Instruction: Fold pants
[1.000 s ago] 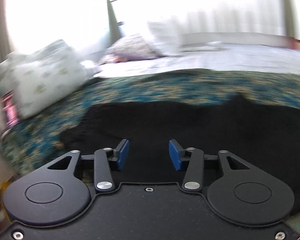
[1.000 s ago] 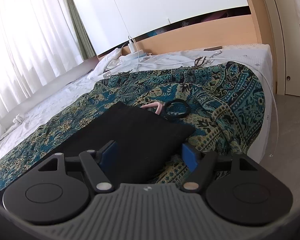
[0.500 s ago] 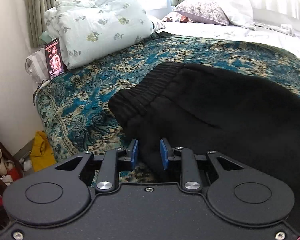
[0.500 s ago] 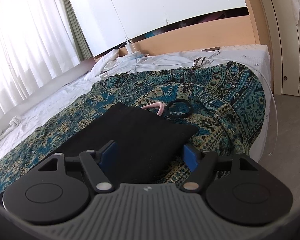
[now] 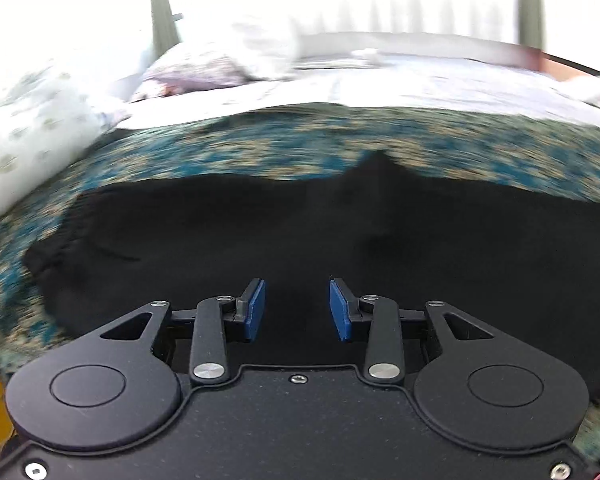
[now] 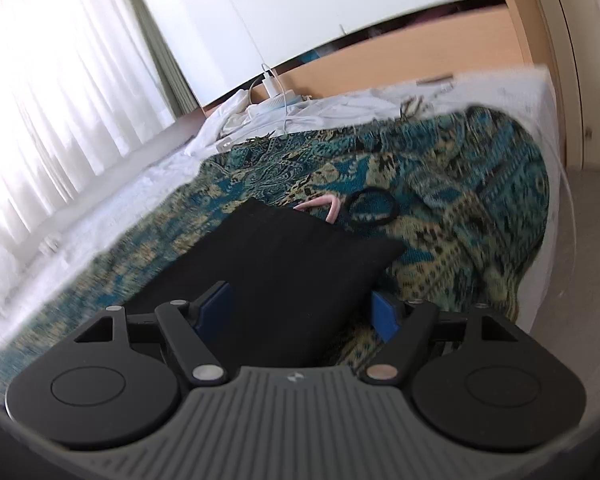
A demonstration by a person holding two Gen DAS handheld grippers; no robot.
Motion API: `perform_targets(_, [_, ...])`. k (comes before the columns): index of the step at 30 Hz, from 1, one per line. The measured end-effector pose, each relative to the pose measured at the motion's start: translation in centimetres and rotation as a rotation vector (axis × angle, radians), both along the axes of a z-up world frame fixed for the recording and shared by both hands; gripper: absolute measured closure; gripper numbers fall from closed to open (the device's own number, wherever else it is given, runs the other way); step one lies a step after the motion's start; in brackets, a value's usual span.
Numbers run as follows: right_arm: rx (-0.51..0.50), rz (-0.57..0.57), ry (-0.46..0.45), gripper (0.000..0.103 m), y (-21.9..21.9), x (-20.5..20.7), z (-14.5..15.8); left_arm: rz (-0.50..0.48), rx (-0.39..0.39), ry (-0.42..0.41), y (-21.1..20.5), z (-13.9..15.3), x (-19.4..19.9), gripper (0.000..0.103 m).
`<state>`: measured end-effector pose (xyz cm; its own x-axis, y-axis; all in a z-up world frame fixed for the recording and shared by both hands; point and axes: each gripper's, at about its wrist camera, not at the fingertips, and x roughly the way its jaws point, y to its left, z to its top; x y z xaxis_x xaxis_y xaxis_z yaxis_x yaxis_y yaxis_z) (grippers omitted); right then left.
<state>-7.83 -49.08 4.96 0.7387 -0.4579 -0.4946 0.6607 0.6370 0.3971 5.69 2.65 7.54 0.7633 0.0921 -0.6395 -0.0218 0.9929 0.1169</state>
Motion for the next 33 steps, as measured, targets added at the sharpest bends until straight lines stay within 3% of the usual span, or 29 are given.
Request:
perform_targets(3, [0.091,0.0,-0.091,0.021,0.0,-1.8,-0.3,-0.075,0.03,-0.002,-2.2,-0.3,-0.6,0.067])
perform_targets(6, [0.13,0.005,-0.119,0.021,-0.5,-2.1,-0.6,-0.114,0.047,0.016,-3.5,-1.0,-0.8,0.067])
perform_targets(17, [0.297,-0.026,-0.249,0.023,-3.8,-1.2,-1.9,-0.129,0.079,0.047,-3.7,-2.5,-1.1,0.066])
perform_targets(21, [0.287,-0.052,-0.19,0.04,-4.5,0.3,-1.8,-0.131,0.084,0.044,-3.5,-2.6,-1.3,0.066])
perform_targets(25, [0.257,-0.023,-0.092,0.046,-4.8,2.0,-1.1,-0.118,0.06,0.041,-2.8,-2.3,-1.5,0.066])
perform_targets(27, [0.267,-0.034,-0.049,0.084,-5.0,2.8,-0.7,-0.112,0.045,0.036,-2.2,-2.2,-1.7,0.066])
perform_targets(28, [0.292,-0.047,-0.025,0.093,-5.2,3.2,-0.6,-0.108,0.039,0.034,-2.0,-2.1,-1.7,0.066])
perform_targets(30, [0.325,-0.06,-0.025,0.094,-5.1,3.9,-0.2,-0.102,0.027,0.02,-1.3,-1.9,-2.0,0.066])
perform_targets(33, [0.243,-0.025,0.008,0.094,-2.7,6.0,2.1,-0.087,0.0,-0.006,0.1,-1.4,-2.5,0.066])
